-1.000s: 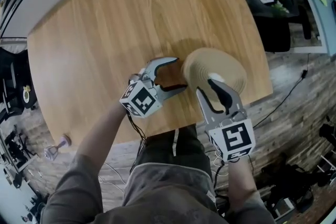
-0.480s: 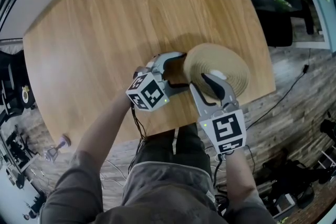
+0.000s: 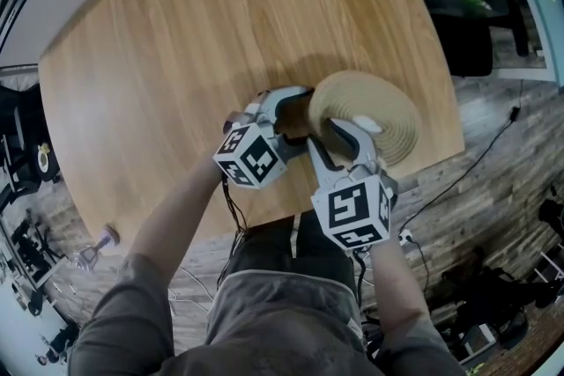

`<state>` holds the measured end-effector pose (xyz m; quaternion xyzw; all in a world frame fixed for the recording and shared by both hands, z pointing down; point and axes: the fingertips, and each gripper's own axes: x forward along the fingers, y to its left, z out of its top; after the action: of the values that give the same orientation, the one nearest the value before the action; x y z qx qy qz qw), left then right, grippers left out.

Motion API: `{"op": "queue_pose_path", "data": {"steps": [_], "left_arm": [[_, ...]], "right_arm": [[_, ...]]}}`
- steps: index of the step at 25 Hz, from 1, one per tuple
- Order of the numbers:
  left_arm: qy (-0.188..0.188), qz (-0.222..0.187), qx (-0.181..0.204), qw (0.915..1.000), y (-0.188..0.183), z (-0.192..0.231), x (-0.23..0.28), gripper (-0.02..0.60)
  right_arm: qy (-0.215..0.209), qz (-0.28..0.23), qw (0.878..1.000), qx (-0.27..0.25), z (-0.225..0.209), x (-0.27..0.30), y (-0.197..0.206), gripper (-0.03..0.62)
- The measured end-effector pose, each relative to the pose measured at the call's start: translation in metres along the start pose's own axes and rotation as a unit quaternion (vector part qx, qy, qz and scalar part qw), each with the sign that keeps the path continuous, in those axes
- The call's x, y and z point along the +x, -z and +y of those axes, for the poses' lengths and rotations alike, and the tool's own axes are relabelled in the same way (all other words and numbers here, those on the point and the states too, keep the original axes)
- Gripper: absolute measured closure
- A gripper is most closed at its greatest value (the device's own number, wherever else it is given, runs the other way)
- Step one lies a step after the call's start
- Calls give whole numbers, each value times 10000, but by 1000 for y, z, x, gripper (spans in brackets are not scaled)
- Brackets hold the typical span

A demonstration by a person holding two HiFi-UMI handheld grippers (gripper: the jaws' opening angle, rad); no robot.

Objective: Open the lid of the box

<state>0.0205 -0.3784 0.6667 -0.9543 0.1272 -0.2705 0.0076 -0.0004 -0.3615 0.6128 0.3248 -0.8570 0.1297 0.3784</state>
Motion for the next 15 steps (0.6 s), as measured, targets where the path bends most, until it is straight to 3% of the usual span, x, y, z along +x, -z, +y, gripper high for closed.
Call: {"op": "queue_pose_path", "data": {"steps": [6, 11, 15], "left_arm": [[-100, 151, 47, 9998, 2, -1, 1, 199], [-146, 159, -12, 9998, 3, 0, -1, 206], [-192, 156, -113, 9996, 4, -1, -2, 219]], "right_arm": [[483, 143, 9973, -529, 1, 7, 5, 454], [310, -9, 9988, -370, 1, 4, 3, 474], [18, -443, 9990, -8, -2, -10, -6, 491]]}}
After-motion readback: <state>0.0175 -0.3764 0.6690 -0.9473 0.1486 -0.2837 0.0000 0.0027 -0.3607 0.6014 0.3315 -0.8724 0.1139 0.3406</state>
